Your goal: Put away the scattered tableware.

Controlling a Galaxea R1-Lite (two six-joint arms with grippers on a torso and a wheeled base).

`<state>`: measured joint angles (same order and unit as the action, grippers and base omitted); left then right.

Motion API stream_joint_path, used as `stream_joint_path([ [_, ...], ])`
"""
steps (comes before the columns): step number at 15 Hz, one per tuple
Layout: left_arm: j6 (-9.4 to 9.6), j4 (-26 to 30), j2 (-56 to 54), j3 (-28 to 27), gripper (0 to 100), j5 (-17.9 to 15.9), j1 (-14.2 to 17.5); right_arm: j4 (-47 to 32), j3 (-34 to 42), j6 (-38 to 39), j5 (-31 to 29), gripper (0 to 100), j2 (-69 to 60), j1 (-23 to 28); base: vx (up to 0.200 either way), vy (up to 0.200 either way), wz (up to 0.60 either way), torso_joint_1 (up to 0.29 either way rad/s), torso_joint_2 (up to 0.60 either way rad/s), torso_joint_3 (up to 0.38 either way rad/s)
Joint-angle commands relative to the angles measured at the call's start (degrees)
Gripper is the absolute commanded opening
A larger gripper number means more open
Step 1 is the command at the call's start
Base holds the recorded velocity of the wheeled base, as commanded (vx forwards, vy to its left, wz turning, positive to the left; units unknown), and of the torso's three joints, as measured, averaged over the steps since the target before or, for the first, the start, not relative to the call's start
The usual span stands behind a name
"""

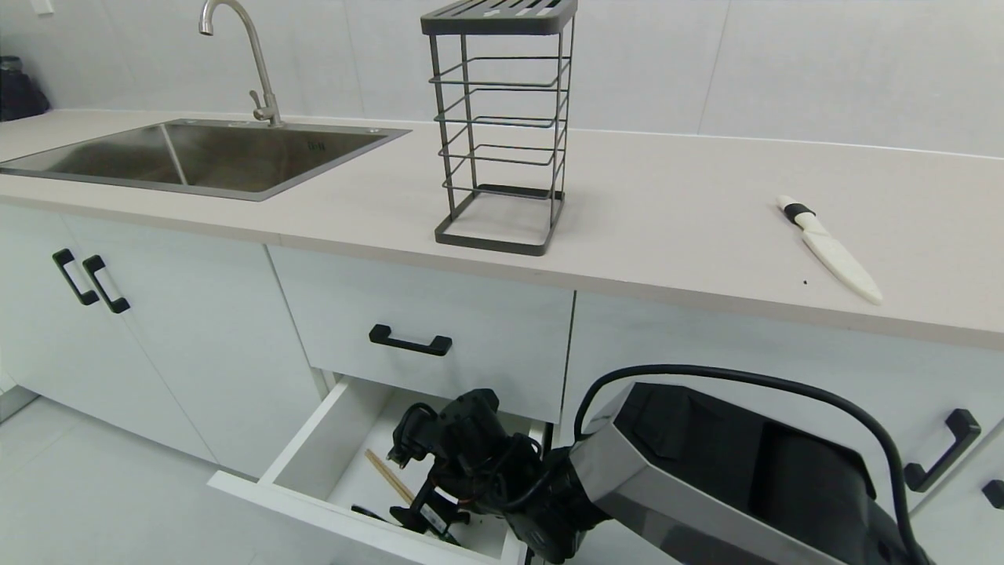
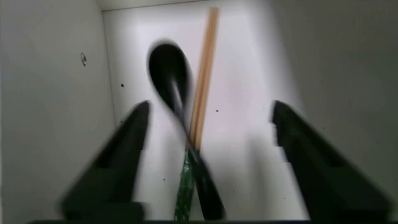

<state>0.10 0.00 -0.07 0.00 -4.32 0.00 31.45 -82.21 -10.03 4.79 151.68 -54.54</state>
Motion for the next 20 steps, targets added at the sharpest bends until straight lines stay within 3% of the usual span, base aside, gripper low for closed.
stream_joint_path([
  [1, -0.01, 0.0, 0.1, 0.0, 100, 0.0, 0.0, 0.1, -0.1, 0.0, 0.0, 100, 0.1, -0.3, 0.0, 0.0, 0.0, 0.0, 0.0, 0.0],
  [11, -0.01, 0.0, 0.1, 0.0, 100, 0.0, 0.0, 3.7, 2.6, 0.0, 0.0, 100, -3.5, -1.2, 0.0, 0.0, 0.0, 0.0, 0.0, 0.0],
  [20, -0.01, 0.0, 0.1, 0.0, 100, 0.0, 0.0, 9.4, 18.1, 1.0, -2.6, 100, -19.2, -4.0, 0.0, 0.0, 0.0, 0.0, 0.0, 0.0],
])
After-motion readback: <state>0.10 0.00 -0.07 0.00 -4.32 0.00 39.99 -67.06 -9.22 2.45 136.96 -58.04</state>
